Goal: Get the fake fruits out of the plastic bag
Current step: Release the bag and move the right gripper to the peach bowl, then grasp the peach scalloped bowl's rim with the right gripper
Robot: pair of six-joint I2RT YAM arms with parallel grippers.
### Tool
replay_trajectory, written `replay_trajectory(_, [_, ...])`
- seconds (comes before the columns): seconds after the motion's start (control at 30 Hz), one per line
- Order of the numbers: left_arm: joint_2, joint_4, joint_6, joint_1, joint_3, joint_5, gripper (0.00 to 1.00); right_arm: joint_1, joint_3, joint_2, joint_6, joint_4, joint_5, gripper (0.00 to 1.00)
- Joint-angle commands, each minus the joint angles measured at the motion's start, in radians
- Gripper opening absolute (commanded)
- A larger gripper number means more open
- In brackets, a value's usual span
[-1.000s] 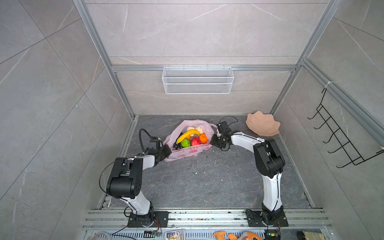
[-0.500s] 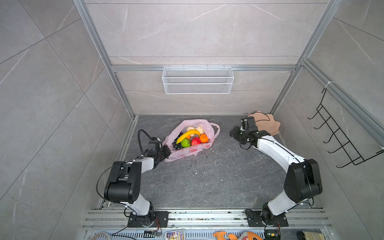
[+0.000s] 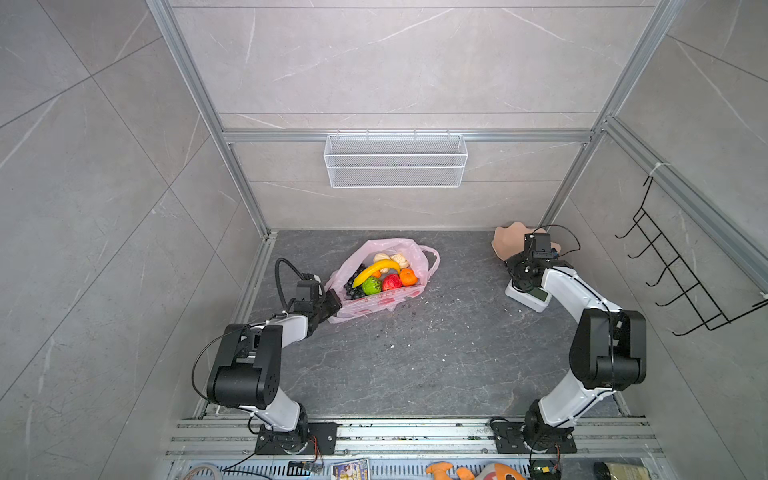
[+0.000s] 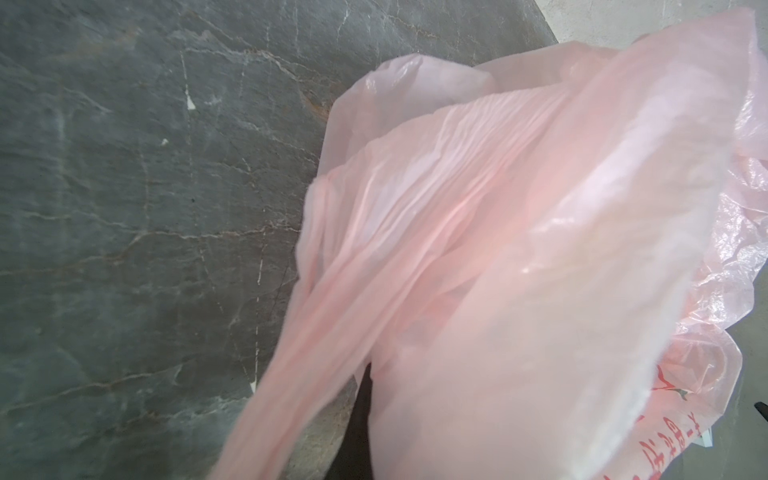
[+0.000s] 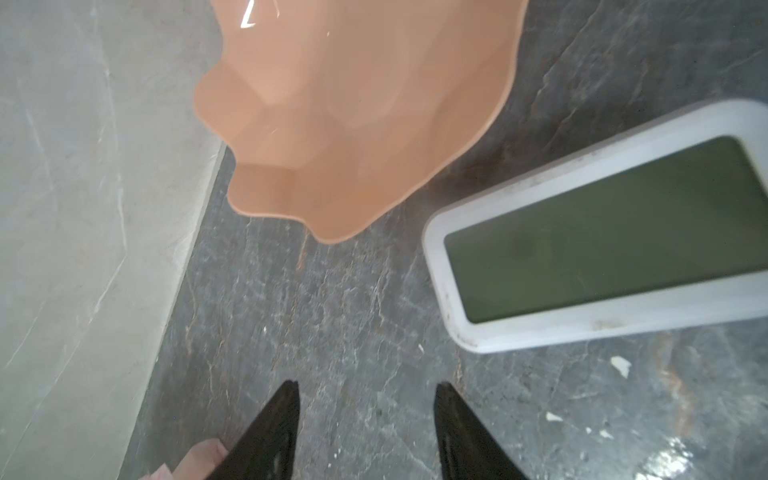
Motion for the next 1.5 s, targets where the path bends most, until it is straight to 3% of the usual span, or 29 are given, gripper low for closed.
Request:
replay_trajectory(0.0, [-0.027,0.034,0.013,0.002,-0.006,0.005,0.00,-0.017,0.058,0.023,-0.010,-0.027,0.085,0.55])
replay_trajectory(0.13, [-0.022,0.034,0.013,0.002,-0.002,0.008,0.01,-0.017,0.065,0.030,-0.027,-0.006,0.108,0.54])
replay_trajectory(0.4, [-0.017,0.037,0.009,0.002,0.000,0.014,0.01,0.018,0.078,0.060,0.035,0.000,0.036,0.53])
replay_trajectory(0.53, [-0.017,0.035,0.009,0.002,0.001,0.016,0.01,0.056,0.024,0.055,0.063,0.090,0.059,0.53])
replay_trajectory(0.9, [-0.021,0.033,0.009,0.002,0.000,0.019,0.02,0.042,-0.059,0.105,0.291,0.328,0.048,0.58])
replay_trajectory(1.27, [-0.020,0.032,0.009,0.002,0.001,0.023,0.03,0.025,0.012,0.200,0.451,0.300,0.045,0.57])
replay_trajectory(1.47, [-0.014,0.032,0.009,0.002,0.004,0.027,0.03,0.012,0.059,0.237,0.479,0.283,0.060,0.55])
